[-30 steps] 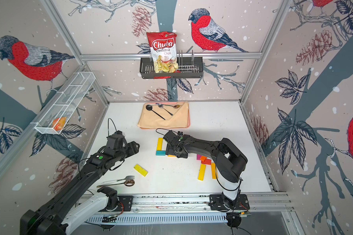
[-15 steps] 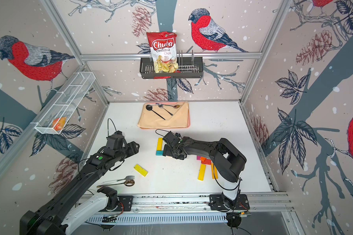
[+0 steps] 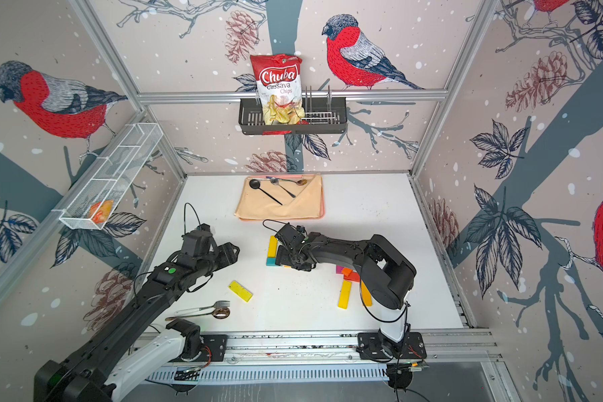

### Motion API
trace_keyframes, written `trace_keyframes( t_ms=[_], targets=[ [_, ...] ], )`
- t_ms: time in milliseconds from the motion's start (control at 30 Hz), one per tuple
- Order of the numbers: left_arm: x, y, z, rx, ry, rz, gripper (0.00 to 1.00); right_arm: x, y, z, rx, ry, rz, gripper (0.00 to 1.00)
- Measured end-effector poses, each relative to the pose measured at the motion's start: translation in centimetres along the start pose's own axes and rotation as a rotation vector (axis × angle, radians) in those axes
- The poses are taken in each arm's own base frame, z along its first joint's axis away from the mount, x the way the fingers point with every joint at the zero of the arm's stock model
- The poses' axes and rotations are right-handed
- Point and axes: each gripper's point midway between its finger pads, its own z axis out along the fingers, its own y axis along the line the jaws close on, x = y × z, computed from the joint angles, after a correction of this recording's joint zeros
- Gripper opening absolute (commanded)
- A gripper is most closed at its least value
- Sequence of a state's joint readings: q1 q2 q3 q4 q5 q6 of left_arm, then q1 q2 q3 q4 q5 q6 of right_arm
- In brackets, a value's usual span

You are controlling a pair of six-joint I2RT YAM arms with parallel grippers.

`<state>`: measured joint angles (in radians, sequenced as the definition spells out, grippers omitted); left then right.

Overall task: Assemble the letter h with building blocks
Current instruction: Assemble the building block at the center of the board.

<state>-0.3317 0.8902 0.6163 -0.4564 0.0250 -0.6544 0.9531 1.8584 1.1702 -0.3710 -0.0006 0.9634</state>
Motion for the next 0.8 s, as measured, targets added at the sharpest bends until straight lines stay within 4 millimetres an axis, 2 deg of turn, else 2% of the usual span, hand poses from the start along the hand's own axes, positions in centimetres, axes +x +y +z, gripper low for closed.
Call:
trace_keyframes(
  t_ms=[800],
  targets=[
    [0.03, 0.00, -0.02, 0.002, -0.001, 0.000, 0.73, -0.22, 0.69, -0.15, -0.010, -0.005, -0.008, 0.86]
  ],
)
